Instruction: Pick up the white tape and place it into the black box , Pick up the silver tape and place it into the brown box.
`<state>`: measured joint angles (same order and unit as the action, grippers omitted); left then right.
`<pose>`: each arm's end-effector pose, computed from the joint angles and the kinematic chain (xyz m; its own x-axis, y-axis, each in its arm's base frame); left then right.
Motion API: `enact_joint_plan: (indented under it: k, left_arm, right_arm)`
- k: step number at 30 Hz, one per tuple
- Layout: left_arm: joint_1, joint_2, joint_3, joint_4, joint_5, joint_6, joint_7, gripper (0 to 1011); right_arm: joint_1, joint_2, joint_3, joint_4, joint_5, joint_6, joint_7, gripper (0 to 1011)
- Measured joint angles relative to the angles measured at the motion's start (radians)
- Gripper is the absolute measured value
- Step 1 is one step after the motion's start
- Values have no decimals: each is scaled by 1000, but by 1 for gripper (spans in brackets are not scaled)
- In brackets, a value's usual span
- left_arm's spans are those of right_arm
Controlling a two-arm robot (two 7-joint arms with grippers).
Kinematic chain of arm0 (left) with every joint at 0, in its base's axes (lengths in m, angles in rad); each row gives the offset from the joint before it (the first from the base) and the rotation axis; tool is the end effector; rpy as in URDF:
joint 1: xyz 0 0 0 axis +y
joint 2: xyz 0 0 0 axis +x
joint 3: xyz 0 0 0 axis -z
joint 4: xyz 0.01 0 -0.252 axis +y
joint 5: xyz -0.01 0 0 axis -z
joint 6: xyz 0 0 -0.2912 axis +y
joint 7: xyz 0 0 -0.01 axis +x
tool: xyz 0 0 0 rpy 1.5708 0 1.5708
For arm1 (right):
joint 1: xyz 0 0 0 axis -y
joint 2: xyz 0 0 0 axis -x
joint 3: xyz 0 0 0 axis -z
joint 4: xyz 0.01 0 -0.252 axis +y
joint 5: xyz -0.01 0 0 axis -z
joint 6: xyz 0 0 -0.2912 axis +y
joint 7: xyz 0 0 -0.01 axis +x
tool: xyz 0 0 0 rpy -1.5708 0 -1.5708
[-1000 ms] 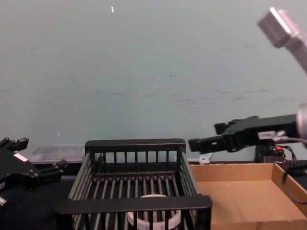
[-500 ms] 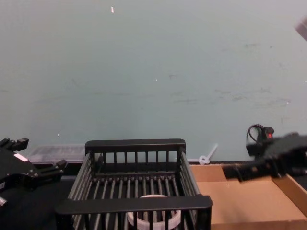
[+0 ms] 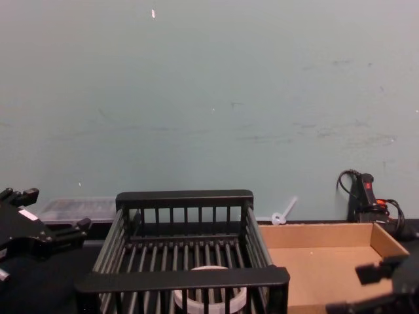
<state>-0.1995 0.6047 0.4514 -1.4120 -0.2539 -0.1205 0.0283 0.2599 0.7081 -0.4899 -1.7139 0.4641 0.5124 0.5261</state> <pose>0.3352 0.0657 -0.2683 0.2923 0.8803 0.3737 -0.9553 0.2873 0.0703 0.3307 -0.0335 -0.1868 0.7930 -0.6090 0.0167 0.5279 0.6732 -0.5178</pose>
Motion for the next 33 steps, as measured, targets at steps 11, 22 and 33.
enact_joint_plan:
  k: [11, 22, 33]
  left_arm:
    - [0, 0, 0, 0, 0, 0, 0, 1001]
    - [0, 0, 0, 0, 0, 0, 0, 1001]
    - [0, 0, 0, 0, 0, 0, 0, 1001]
  right_arm:
    - [5, 27, -76, 3, 1, 26, 39, 1002]
    - [24, 33, -119, 23, -3, 36, 61, 1002]
    - [45, 16, -145, 61, -1, 36, 65, 1002]
